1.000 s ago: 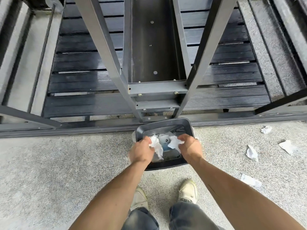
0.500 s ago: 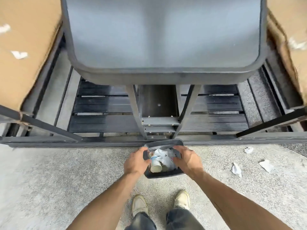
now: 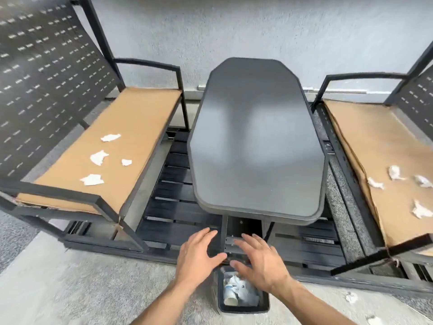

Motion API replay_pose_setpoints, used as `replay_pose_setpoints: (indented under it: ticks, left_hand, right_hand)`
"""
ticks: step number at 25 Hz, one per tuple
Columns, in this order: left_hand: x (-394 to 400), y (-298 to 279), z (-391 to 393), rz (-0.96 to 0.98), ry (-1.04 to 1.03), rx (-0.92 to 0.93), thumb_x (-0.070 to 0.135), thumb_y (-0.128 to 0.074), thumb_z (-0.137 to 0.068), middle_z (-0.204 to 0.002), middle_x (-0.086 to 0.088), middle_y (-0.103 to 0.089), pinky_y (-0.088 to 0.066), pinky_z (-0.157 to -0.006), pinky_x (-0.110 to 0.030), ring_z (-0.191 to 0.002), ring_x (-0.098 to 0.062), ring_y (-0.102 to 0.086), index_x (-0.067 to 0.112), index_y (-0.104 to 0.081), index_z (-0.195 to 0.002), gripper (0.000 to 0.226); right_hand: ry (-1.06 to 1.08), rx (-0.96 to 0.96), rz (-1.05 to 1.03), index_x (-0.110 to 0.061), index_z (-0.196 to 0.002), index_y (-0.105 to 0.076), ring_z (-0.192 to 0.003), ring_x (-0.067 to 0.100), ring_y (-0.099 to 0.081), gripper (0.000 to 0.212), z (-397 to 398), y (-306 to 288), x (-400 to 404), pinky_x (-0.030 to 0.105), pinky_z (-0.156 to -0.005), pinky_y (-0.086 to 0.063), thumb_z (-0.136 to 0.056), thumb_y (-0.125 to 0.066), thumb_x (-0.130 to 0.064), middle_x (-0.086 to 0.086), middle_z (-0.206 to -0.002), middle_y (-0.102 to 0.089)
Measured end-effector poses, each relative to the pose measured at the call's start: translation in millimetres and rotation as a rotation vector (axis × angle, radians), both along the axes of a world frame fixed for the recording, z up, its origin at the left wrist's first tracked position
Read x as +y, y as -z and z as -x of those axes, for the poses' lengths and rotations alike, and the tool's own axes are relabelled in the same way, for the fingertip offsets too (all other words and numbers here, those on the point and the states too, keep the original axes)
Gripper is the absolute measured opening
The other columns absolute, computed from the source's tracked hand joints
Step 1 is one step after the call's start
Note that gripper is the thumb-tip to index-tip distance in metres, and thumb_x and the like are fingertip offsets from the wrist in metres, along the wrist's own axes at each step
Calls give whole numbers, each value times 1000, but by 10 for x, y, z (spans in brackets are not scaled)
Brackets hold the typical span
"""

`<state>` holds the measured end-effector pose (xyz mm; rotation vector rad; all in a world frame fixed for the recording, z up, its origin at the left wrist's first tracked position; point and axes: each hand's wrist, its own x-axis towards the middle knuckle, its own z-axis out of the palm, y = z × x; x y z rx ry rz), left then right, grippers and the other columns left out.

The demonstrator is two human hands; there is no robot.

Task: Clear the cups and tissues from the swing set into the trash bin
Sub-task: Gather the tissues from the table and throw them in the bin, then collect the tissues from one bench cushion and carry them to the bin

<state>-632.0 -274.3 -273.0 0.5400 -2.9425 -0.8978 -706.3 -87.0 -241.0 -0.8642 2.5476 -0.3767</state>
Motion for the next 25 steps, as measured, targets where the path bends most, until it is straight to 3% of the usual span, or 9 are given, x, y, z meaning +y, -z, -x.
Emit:
replay_pose_setpoints:
  ticks: [5, 9, 17, 25]
  left_hand:
    - [-344, -720, -72, 112, 0, 88, 71, -52, -75, -152, 17, -31, -23, -114, -30, -140, -2, -25, 40, -35, -143, 77]
    - [-601, -1202, -169, 159, -119, 141, 73, -52, -77, -154, 16, -28, -20, -115, -37, -142, -6, -22, 40, -32, -145, 78]
    - [-896, -1830, -742, 274, -368, 135, 75, -50, -78, -156, 13, -23, -11, -116, -41, -143, -11, -19, 41, -26, -147, 80]
    - [-1281, -1934, -1317, 312, -542, 136, 79, -46, -75, -158, 11, -17, -3, -116, -44, -145, -14, -16, 43, -21, -147, 85]
  right_hand:
    - [-92, 230, 105, -43, -144, -29, -145, 15, -19, 68, 228, -843, -377, 38, -112, -27, -82, -30, -70, -11, -155, -27]
    - [-166, 337, 163, -42, -144, -28, -146, 16, -16, 62, 473, -1293, -639, 41, -111, -27, -88, -39, -67, -9, -157, -25]
    - [-344, 392, 247, -42, -146, -24, -147, 18, -7, 67, 423, -1549, -1039, 45, -114, -21, -87, -34, -71, -7, -159, -19]
    - [-462, 393, 335, -43, -146, -22, -148, 21, -2, 69, 201, -1668, -1663, 46, -116, -15, -85, -32, -74, -7, -159, -16]
